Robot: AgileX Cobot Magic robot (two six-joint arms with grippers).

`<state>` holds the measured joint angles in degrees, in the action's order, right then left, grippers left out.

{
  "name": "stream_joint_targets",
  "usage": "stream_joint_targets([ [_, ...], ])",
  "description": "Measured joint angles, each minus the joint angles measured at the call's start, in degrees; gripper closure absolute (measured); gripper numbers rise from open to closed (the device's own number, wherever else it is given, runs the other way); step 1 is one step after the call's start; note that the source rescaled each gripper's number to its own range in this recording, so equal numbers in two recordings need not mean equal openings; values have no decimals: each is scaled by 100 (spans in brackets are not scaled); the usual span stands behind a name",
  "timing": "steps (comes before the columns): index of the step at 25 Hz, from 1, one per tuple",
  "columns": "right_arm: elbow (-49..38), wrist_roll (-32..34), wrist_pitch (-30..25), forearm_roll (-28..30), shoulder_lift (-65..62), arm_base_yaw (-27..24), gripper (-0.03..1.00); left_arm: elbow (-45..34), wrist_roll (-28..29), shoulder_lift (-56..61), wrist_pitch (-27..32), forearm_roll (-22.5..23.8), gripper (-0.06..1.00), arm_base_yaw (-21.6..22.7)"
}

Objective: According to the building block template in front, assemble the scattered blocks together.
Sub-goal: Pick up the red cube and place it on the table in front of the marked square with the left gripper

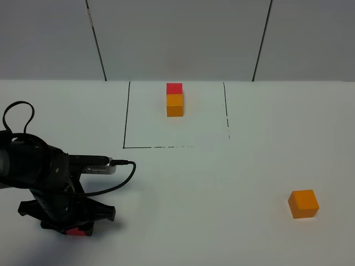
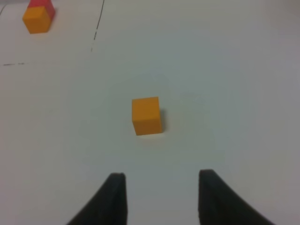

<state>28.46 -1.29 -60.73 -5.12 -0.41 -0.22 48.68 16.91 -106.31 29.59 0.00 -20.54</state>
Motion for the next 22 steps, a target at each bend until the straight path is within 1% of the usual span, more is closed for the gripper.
stream_joint_targets([
  [3,0,0,0,0,0,0,96,38,-55,23,125,0,94,0],
  [5,0,0,0,0,0,0,96,200,-199,37,443,89,94,0],
  [8,0,0,0,0,0,0,96,706,-661,112,1101,333,94,0],
  [11,0,0,0,0,0,0,96,1251,-1448,215,1762,428,94,0],
  [15,0,0,5,0,0,0,96,1931,-2500,276,2462,428,94,-20],
  [18,0,0,5,0,0,0,96,2296,-3573,276,2789,366,94,-182],
  [21,0,0,5,0,0,0,96,2567,-4626,264,2904,352,94,-467],
  [22,0,0,5,0,0,0,96,2648,-4875,238,2916,348,94,-558],
])
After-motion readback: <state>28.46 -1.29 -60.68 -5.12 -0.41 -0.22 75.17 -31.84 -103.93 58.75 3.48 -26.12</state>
